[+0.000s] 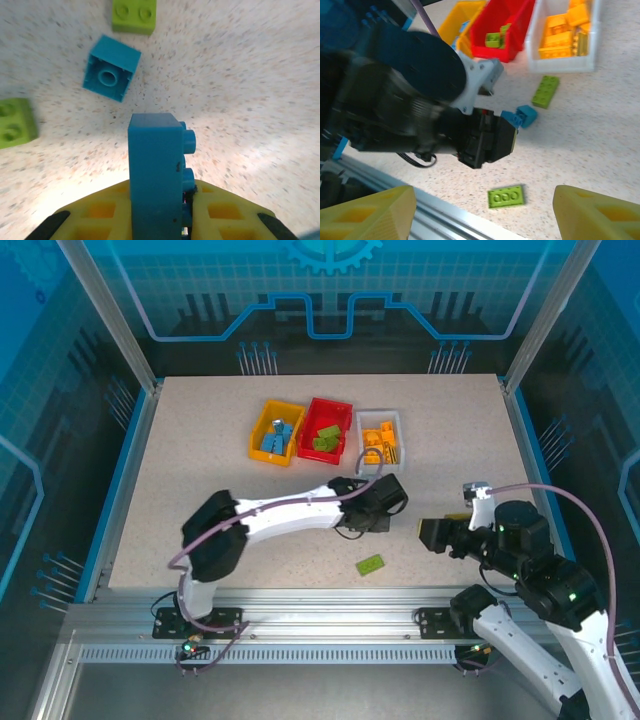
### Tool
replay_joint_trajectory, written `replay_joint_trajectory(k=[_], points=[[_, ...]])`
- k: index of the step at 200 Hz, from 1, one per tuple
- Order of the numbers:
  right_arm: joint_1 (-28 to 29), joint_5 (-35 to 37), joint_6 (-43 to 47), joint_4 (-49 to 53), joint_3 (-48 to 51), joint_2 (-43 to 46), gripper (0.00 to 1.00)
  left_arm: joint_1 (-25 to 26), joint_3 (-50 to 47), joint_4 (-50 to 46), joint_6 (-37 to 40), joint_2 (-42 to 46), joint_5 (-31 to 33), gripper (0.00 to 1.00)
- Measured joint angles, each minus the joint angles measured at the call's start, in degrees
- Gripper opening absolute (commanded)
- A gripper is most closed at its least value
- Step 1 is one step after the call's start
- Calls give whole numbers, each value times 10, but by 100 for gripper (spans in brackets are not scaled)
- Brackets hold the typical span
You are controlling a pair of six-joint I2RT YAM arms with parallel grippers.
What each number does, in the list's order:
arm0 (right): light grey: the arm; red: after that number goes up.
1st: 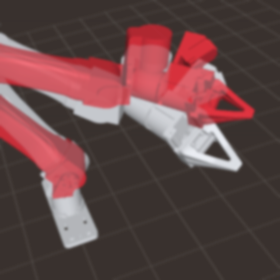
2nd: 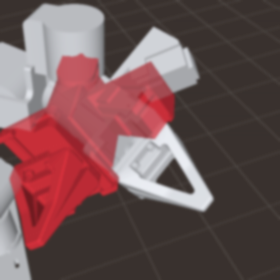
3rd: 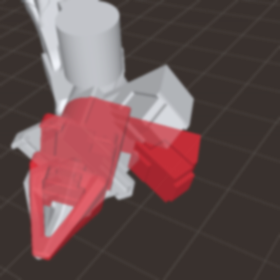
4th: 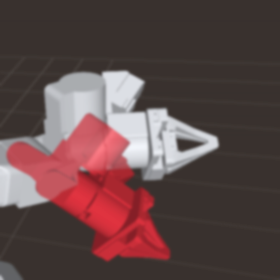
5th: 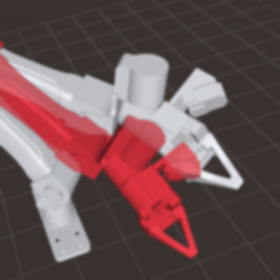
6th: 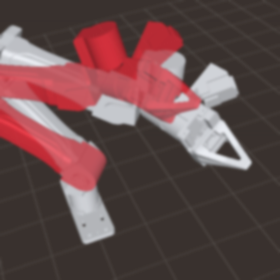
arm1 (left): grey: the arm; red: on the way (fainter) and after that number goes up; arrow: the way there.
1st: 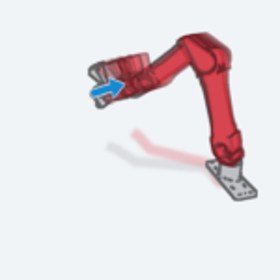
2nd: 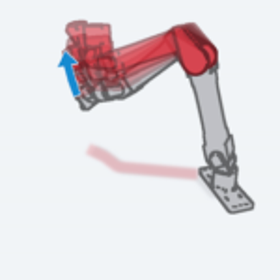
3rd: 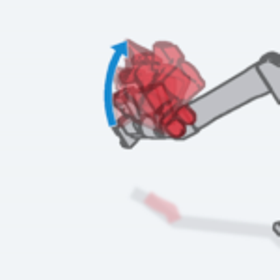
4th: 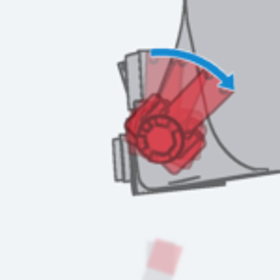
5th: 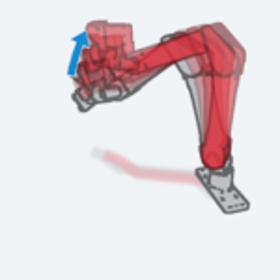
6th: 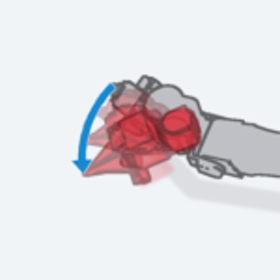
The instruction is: Sort the legos into containers by color
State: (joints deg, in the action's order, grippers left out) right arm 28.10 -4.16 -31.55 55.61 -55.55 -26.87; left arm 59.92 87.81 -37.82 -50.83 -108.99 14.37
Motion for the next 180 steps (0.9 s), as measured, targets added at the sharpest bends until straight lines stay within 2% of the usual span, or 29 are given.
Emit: replay_joint_trajectory(k=[20,33,60,81,104,131,152,180], points=[[0,-48,7,-39,9,-28,74,-26,-27,-4,14,82,0,21],[0,-78,10,-75,26,-55,74,-67,-44,-9,29,131,-2,21],[7,-111,9,-150,63,-123,74,-199,-67,-23,76,181,-14,22],[57,-93,7,-205,68,-183,73,-293,-68,-30,126,178,-20,22],[158,-20,9,-250,56,-250,71,-369,-58,-34,185,147,-29,22],[245,65,10,-310,43,-313,71,-420,-4,-37,240,66,-37,22],[269,109,10,-339,39,-342,71,-438,44,-40,271,4,-37,22],[271,144,7,-359,33,-366,71,-446,111,-46,304,-65,-35,24]])
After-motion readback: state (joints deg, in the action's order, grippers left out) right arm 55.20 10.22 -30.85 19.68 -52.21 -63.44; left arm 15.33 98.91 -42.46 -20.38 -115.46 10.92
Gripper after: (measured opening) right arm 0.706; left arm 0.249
